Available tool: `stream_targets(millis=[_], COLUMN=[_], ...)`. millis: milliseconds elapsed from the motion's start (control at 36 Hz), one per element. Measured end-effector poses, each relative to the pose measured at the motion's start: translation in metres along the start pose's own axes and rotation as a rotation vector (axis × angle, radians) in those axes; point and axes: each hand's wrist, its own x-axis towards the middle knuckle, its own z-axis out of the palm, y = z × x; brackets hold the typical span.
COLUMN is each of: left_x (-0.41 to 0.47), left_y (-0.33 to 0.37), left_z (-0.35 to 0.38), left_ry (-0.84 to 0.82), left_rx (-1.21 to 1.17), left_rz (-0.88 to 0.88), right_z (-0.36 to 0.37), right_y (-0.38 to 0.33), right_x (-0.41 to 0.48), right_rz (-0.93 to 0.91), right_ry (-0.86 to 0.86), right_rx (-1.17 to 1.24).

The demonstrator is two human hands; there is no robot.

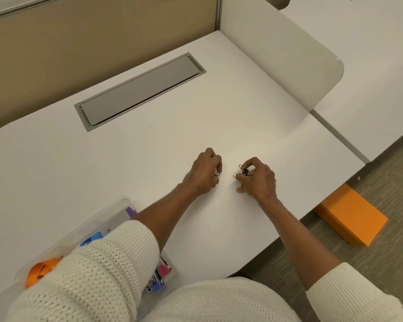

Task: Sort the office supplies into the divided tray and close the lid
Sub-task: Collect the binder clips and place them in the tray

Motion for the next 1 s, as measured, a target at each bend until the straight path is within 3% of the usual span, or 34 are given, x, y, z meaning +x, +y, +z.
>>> stream_targets(millis=[556,1000], left_x=[-0.007,-0.010], left_y=[-0.009,-0.011], left_z=[-0.003,-0.004], left_ry=[0.048,0.128], left_rx=[0.106,-0.011], left_rz=[-0.080,-0.214], right_z=[0.006,0.006], right_y=[-0.005,-0.018], right_x=[0.001,-0.006], right_rz=[-0.025,-0.006], right_ry=[-0.013,-0.049], right_rx=[-0.007,-0.041])
